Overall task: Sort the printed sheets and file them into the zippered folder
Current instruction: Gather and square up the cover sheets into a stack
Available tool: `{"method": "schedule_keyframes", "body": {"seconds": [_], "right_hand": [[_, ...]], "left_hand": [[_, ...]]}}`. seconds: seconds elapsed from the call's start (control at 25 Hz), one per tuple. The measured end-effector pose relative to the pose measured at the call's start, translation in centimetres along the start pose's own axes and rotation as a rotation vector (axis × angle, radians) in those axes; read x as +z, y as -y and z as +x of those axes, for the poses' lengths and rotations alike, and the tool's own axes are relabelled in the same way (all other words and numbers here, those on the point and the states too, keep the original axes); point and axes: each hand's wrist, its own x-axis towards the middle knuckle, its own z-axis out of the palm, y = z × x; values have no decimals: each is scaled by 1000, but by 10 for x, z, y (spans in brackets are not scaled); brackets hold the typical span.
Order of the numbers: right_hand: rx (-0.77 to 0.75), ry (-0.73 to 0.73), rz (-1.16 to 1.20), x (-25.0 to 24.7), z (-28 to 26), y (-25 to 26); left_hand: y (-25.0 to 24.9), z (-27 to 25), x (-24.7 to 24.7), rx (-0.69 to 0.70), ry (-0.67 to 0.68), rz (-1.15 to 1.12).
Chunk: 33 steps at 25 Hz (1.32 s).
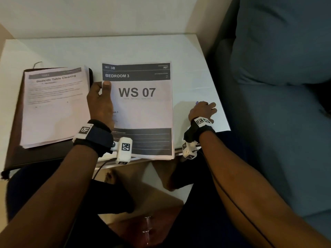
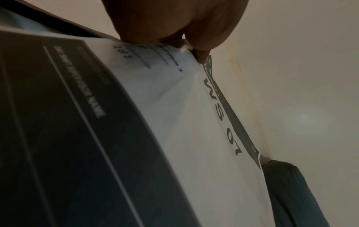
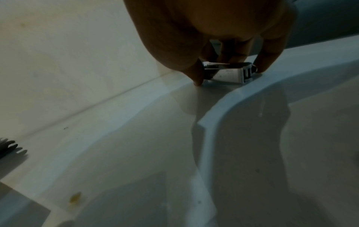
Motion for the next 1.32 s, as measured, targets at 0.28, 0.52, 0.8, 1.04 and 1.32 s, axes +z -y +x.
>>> {"method": "schedule_keyframes", "body": {"seconds": [0.28, 0.52, 0.8, 1.04, 1.32], "right_hand": [[14, 29, 72, -16, -13, 0], [-400, 411, 808, -60, -111, 27], [-651, 653, 910, -69, -179, 78], [-604, 696, 929, -22, -200, 166], [-455, 692, 730, 80, -207, 243]], "left_hand": [[-10, -16, 11, -41, 3, -7], [-26, -8, -24, 8, -109, -17], [-81, 9, -97, 6, -215, -42], [-109, 42, -185, -263, -58, 149], [-63, 110, -251, -345, 12, 780]]}}
